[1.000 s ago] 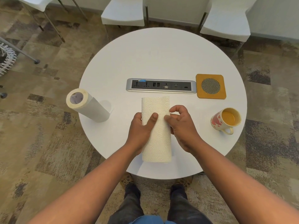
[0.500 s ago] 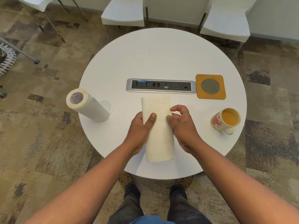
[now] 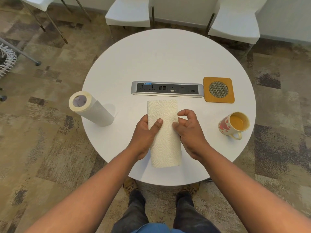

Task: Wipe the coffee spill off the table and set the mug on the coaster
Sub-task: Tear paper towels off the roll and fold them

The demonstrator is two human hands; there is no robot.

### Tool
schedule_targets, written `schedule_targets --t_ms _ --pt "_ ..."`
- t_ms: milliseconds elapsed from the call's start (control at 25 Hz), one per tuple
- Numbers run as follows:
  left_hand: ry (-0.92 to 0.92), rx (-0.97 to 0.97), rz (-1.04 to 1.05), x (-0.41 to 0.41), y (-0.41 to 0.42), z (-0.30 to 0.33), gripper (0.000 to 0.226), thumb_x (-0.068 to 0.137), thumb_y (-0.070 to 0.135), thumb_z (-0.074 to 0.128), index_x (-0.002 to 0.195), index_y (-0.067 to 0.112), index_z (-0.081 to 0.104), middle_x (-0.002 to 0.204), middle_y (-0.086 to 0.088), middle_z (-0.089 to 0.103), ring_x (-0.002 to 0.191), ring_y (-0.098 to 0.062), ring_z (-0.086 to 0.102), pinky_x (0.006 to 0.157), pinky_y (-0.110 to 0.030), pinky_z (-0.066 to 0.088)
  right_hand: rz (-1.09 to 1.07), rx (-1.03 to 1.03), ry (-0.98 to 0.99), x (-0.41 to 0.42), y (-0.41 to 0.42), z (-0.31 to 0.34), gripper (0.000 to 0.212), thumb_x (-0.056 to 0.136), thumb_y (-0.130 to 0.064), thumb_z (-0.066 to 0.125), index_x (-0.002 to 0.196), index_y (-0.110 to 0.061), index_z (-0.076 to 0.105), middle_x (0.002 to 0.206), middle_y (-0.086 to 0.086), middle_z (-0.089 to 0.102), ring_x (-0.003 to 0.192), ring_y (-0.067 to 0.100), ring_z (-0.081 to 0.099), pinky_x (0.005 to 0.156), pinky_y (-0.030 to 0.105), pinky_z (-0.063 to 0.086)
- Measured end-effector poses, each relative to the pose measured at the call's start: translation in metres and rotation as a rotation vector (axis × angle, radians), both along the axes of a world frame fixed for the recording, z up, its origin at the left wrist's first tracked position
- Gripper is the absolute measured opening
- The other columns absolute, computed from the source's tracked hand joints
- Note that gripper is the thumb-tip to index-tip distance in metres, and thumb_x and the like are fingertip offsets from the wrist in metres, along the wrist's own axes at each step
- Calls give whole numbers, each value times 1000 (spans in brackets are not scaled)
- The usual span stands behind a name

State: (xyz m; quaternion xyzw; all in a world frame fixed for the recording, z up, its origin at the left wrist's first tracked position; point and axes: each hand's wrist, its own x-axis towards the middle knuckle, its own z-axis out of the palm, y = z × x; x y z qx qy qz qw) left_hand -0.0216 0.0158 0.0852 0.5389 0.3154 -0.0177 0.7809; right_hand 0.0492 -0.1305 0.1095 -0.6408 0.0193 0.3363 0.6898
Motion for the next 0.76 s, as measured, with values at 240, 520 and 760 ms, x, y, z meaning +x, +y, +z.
schedule_targets --t_ms 240,520,760 --pt "-1 -15 -44 -2 1 -2 32 98 19 67 129 17 59 123 -4 74 112 -27 71 98 -50 56 26 -24 -107 7 1 2 54 99 -3 54 139 -36 44 122 -2 69 99 7 69 81 29 57" --pt "-16 -46 -109 -4 3 -3 38 97 13 68 133 11 56 126 -7 72 116 -29 69 99 -49 55 155 -317 -315 30 -4 8 47 98 -8 54 138 -33 50 126 2 58 84 10 62 77 27 55" --pt "-3 -65 -130 -6 5 -2 39 96 11 68 133 11 55 124 -8 73 114 -30 70 97 -49 56 138 -308 -319 32 -7 6 45 89 2 52 121 -29 58 110 0 64 77 15 61 80 43 57"
